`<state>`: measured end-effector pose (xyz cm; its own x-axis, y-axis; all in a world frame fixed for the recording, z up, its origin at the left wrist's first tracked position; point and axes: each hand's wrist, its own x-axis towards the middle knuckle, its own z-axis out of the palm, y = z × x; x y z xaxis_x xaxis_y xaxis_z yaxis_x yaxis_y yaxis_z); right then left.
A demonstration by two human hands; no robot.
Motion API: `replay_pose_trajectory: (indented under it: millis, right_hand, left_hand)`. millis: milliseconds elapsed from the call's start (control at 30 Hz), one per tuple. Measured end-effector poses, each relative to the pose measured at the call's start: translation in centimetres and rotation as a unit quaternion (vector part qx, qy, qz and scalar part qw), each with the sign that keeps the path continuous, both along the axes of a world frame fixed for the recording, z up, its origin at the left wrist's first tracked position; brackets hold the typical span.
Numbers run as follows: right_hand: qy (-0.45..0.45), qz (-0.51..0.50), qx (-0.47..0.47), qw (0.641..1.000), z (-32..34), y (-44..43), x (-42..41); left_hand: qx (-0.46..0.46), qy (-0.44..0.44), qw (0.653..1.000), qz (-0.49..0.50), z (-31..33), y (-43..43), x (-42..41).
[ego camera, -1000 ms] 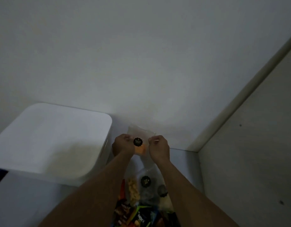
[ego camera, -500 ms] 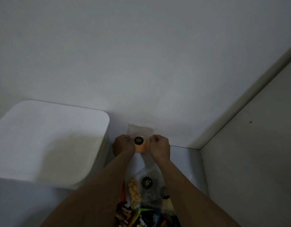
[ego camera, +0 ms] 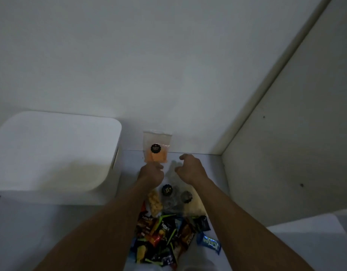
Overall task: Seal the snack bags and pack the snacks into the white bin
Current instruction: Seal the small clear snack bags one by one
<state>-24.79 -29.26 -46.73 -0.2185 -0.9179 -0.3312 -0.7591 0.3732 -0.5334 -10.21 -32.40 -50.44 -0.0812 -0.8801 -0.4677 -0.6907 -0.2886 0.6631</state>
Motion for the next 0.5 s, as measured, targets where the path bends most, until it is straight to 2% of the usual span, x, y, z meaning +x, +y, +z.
replay_pose_trajectory:
  millis: [100, 233, 367, 500]
  right_hand:
    - [0.050, 0.024, 0.027, 0.998, -0.6, 2.0, 0.0]
    - [0.035, 0.005, 0.003, 0.999, -0.9, 4.0, 0.2]
    - [-0.017, -0.053, -0.017, 0.998, 0.2, 5.3, 0.5]
    - [-0.090, -0.058, -0.026, 0.994, 3.2, 6.9, 0.9]
  left_hand:
    - [-0.001, 0.006, 0.998, -0.055, -0.8, 1.6, 0.0]
    - [-0.011, 0.025, 0.998, -0.056, -1.1, 2.9, 0.5]
    - [-0.029, 0.030, 0.997, -0.057, 1.1, 4.3, 1.4]
    - [-0.045, 0.052, 0.996, -0.048, 4.1, 5.4, 2.1]
